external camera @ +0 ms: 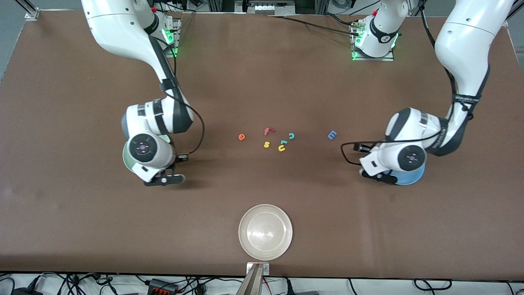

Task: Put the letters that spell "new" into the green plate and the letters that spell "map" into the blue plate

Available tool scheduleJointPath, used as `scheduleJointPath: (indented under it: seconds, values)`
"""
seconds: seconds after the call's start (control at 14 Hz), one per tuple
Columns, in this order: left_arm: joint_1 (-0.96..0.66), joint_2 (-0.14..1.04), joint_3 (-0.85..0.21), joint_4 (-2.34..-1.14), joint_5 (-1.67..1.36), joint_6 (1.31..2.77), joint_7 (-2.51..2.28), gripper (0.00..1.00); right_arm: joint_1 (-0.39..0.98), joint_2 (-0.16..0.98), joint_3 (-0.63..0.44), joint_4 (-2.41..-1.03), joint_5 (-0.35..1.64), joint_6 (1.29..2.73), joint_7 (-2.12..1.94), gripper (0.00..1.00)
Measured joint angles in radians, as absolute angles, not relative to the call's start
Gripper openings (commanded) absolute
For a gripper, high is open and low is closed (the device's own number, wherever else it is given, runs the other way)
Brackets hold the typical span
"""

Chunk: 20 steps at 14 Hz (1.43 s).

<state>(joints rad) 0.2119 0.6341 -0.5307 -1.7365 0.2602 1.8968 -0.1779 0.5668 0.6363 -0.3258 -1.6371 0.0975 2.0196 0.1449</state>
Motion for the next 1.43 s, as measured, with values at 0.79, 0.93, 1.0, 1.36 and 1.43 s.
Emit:
scheduleJointPath:
  seconds: [0.79, 0.93, 1.0, 1.36, 1.43]
  values:
    - [0.176, 0.621, -0.689, -2.011, 0.483, 2.168, -0.177, 0.51, 0.434, 0.645, -0.385, -1.754, 0.101, 2.044, -0.027, 0.14]
    - [0.176, 0.622, -0.688, -2.036, 0.51, 2.178, -0.191, 0.41, 0.435, 0.662, -0.38, -1.756, 0.102, 2.053, -0.027, 0.73]
    - [0.176, 0.623, -0.687, -2.043, 0.513, 2.177, -0.209, 0.41, 0.435, 0.666, -0.379, -1.756, 0.102, 2.055, -0.027, 1.0]
    - [0.164, 0.628, -0.687, -2.047, 0.592, 2.174, -0.301, 0.28, 0.444, 0.637, -0.378, -1.726, 0.103, 2.04, -0.027, 1.0]
    - [0.163, 0.628, -0.687, -2.047, 0.602, 2.173, -0.312, 0.25, 0.453, 0.622, -0.378, -1.704, 0.104, 2.014, -0.027, 1.0]
